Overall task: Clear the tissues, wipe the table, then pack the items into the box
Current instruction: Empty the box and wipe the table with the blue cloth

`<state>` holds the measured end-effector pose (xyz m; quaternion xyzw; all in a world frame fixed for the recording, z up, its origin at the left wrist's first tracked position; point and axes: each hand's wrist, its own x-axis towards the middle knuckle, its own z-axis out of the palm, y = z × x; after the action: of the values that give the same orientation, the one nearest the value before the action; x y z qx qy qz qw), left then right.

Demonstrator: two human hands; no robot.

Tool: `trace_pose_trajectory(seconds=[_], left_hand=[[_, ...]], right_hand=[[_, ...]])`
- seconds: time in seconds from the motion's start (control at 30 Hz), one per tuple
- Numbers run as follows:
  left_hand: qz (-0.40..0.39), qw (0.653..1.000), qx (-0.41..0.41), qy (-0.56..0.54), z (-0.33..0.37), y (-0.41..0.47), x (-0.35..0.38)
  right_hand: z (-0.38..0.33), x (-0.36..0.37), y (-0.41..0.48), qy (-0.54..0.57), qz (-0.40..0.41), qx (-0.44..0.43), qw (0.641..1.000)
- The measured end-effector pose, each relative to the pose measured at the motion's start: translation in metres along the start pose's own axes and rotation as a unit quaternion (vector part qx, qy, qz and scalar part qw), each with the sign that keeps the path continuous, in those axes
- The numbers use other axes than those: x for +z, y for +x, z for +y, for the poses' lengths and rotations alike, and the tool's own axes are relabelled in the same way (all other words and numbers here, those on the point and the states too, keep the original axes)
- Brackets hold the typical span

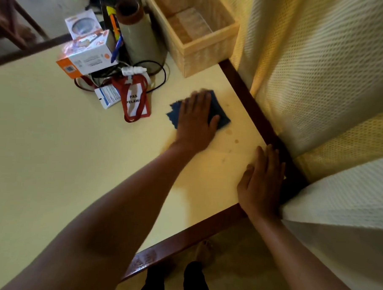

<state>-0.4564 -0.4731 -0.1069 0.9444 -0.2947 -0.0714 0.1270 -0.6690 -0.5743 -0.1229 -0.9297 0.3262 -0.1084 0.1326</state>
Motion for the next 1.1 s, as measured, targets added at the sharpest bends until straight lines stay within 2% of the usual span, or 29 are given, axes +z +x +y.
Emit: trace_pose_trajectory(seconds=[0.1, 0.17, 0.27, 0.37, 0.47, 0.6, 0.7, 0.83, 1.0, 1.1], left_hand=[[-0.02, 0.994, 0.103, 0.014, 0.016, -0.071, 0.006], [-0.028, 0.993, 0.111, 0.015, -0.001, -0.102, 0.004], [-0.019, 0.997, 0.069, 0.022, -0.028, -0.064, -0.003], [-0.015, 0.999, 0.037, 0.008, -0.017, 0.016, -0.012], [-0.044, 0.996, 0.076, 0.001, 0.027, 0.042, 0.0], [-0.04, 0.985, 0.167, 0.009, 0.047, -0.049, 0.015], [-0.029, 0.99, 0.137, 0.019, 0.005, -0.105, 0.008], [-0.007, 0.996, 0.081, 0.029, -0.025, -0.049, -0.006], [-0.01, 0.999, 0.05, 0.019, 0.029, 0.064, 0.002], [-0.022, 0.99, 0.136, 0.021, 0.055, 0.036, 0.011]], right_hand=[[-0.001, 0.0, 0.0, 0.004, 0.001, 0.002, 1.0], [-0.003, -0.001, -0.001, 0.008, 0.003, 0.001, 1.0], [-0.003, -0.002, -0.002, -0.001, 0.004, 0.002, 1.0], [-0.004, -0.001, -0.001, -0.001, 0.007, 0.009, 1.0], [-0.001, -0.001, -0.001, -0.004, 0.013, 0.004, 1.0], [0.001, -0.003, -0.001, 0.019, 0.013, -0.003, 1.0], [-0.002, -0.002, -0.001, 0.017, 0.01, -0.007, 1.0], [-0.002, -0.003, -0.004, 0.001, -0.003, 0.0, 1.0], [0.002, -0.001, -0.003, -0.002, -0.001, 0.002, 1.0], [0.002, -0.001, -0.002, 0.005, 0.008, -0.001, 1.0]])
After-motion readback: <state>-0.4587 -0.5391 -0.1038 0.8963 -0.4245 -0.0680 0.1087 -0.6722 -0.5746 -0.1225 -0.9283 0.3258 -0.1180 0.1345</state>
